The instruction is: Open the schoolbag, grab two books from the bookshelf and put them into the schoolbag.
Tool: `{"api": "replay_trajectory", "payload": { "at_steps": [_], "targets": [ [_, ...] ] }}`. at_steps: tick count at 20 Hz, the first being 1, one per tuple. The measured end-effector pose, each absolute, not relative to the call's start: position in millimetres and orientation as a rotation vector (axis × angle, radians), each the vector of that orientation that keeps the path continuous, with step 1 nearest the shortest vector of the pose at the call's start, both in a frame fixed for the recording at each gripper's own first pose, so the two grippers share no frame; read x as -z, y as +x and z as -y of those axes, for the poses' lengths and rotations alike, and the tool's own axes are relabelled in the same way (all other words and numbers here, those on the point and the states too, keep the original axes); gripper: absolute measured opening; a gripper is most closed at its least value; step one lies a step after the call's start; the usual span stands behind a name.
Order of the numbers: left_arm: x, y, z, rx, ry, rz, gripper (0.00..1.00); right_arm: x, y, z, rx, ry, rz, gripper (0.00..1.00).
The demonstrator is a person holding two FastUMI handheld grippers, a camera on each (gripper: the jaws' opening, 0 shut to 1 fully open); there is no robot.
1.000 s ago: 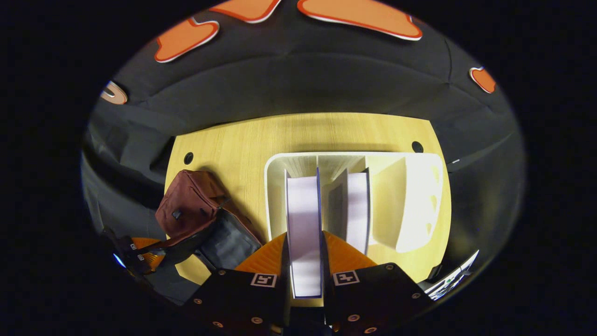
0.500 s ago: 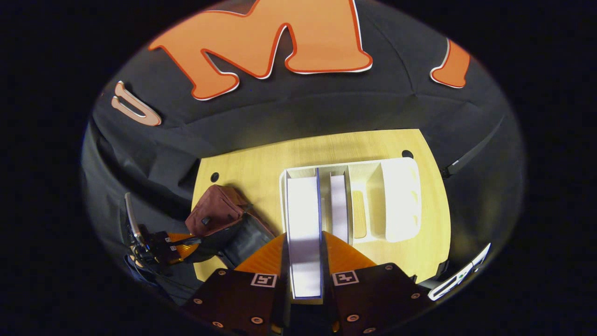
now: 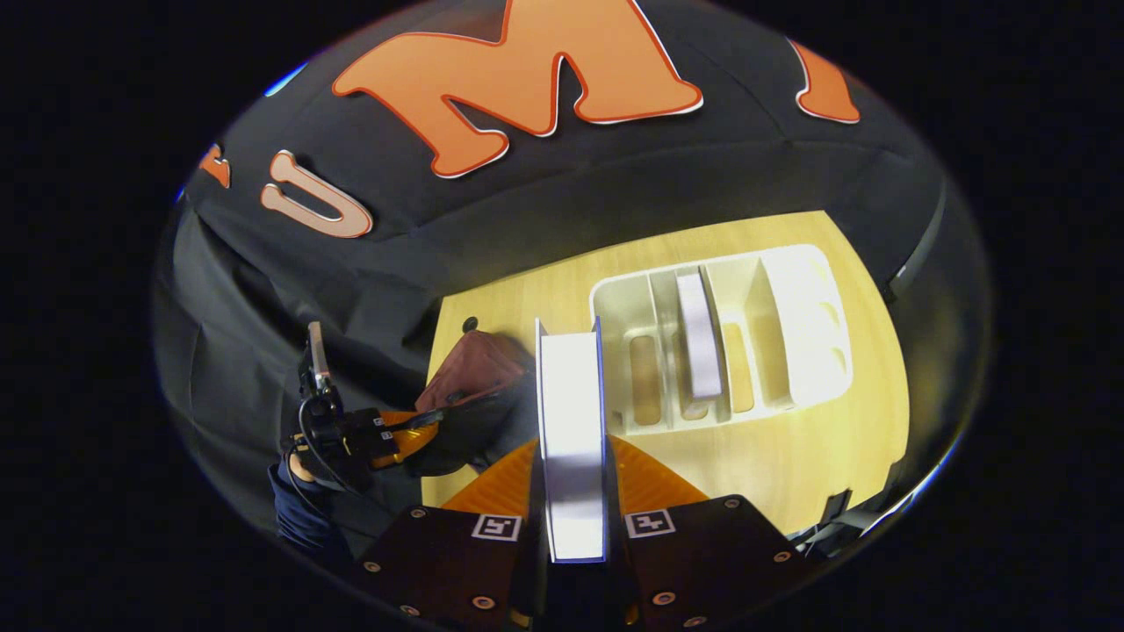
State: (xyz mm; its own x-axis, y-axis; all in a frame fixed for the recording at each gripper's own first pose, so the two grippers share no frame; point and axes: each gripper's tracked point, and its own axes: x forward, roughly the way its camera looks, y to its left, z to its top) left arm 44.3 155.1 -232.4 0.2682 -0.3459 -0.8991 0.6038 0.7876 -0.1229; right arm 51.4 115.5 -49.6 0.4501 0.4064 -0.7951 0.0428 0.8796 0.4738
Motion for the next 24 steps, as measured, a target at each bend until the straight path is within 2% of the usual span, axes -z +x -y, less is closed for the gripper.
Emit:
{"api": "replay_trajectory", "payload": {
  "at_steps": [7, 13, 14, 15, 24],
  "targets": [
    [211.4, 49.9, -147.9, 0.671, 0.289, -1.112, 0.1, 97.4, 21.5, -162.4, -0.29, 0.679, -1.12, 0.28],
    [206.7, 50.7, -141.3, 0.676, 0.298, -1.109, 0.1, 139.2, 26.2, -196.4, -0.285, 0.756, -1.084, 0.28],
    [207.4, 50.2, -139.7, 0.678, 0.295, -1.117, 0.12, 144.7, 25.5, -201.8, -0.288, 0.768, -1.079, 0.28],
    [208.8, 50.1, -140.2, 0.672, 0.29, -1.122, 0.06, 152.0, 23.5, -208.0, -0.289, 0.774, -1.08, 0.27],
    [209.8, 42.1, -129.4, 0.7, 0.264, -1.146, 0.03, 213.4, 33.2, -261.1, -0.299, 0.956, -1.053, 0.28]
  ]
}}
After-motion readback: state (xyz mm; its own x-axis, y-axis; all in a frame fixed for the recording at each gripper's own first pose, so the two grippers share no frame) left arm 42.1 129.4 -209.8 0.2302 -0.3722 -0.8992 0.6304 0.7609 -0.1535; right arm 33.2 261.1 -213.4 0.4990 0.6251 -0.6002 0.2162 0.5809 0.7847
